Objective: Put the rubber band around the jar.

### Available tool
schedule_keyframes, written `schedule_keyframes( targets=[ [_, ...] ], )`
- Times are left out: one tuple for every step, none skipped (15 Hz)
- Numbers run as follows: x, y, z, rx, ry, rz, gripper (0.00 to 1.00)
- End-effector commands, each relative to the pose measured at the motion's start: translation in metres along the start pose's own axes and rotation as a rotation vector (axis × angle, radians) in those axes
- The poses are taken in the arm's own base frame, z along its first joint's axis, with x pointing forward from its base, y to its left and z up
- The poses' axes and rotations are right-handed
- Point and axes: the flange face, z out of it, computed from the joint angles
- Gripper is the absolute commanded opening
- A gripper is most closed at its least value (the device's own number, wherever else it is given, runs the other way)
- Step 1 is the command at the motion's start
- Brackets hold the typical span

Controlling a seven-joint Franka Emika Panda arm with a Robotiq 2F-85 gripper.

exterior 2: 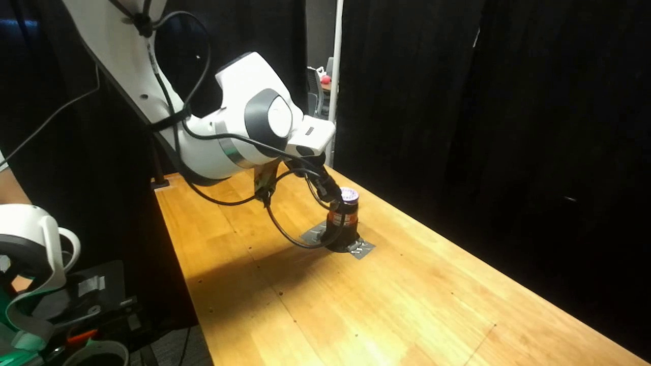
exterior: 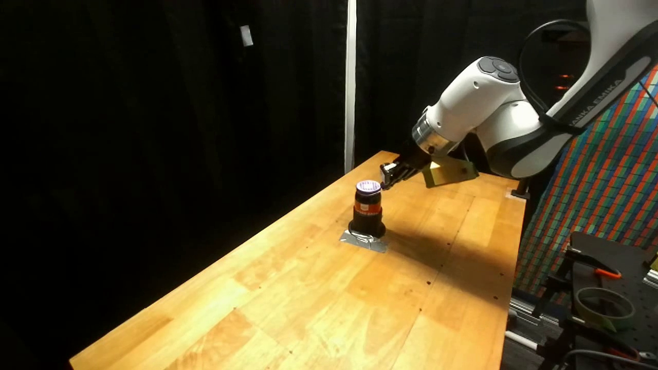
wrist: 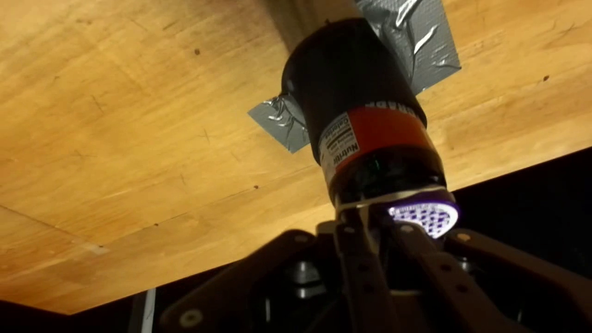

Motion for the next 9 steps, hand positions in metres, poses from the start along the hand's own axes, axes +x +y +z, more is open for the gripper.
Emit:
schedule_keyframes(
  targets=[
    [0.004, -0.021, -0.001, 0.017, 0.118, 0.011, 0.13],
    [-0.004, -0.024, -0.003, 0.019, 0.133, 0.014, 0.12],
    [-0.01, -0.029, -0.006, 0.02, 0.155, 0.013, 0.11],
    [-0.017, -0.032, -0.009, 0.025, 0.175, 0.016, 0.12],
    [-0.024, -0.035, -0.011, 0.027, 0.186, 0.015, 0.11],
    [-0.033, -0.037, -0.012, 0.031, 0.194, 0.021, 0.12],
    [-0.042, -0.039, -0.014, 0.032, 0.199, 0.023, 0.11],
    [-0.052, -0.037, -0.012, 0.021, 0.194, 0.027, 0.12],
    [-0.06, -0.037, -0.012, 0.013, 0.179, 0.046, 0.37]
  ],
)
